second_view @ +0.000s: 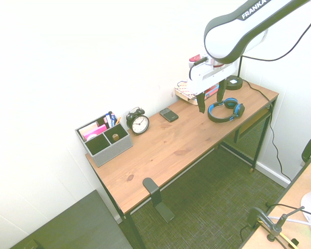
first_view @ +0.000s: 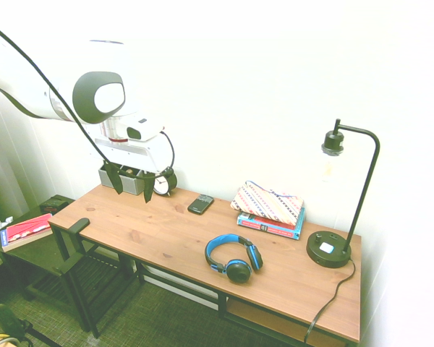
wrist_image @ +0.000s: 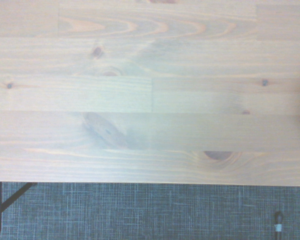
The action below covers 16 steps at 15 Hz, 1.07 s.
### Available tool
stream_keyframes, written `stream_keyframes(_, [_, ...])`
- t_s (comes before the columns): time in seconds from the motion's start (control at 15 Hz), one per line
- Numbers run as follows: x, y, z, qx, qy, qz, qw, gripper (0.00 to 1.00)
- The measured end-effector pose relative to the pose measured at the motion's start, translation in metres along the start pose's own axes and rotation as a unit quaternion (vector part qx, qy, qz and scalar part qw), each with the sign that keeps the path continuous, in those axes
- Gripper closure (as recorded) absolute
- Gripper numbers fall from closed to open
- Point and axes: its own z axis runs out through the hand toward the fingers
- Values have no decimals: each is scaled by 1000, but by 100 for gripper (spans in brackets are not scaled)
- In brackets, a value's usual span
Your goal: Hang the headphone
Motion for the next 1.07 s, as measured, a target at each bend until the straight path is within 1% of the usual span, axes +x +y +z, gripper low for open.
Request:
stream_keyframes(0.2, [10, 7, 1, 0, -2, 9, 1000, 0])
stream_keyframes(0.4, [66, 40, 4, 6, 1, 43, 999, 0])
stream_keyframes(0.53, [101, 48, 17, 8, 4, 58, 998, 0])
stream_keyframes(0.8, [133, 32, 82, -4, 16, 61, 998, 0])
stream_keyframes(1.07, [166, 30, 151, -10, 26, 76, 997, 0])
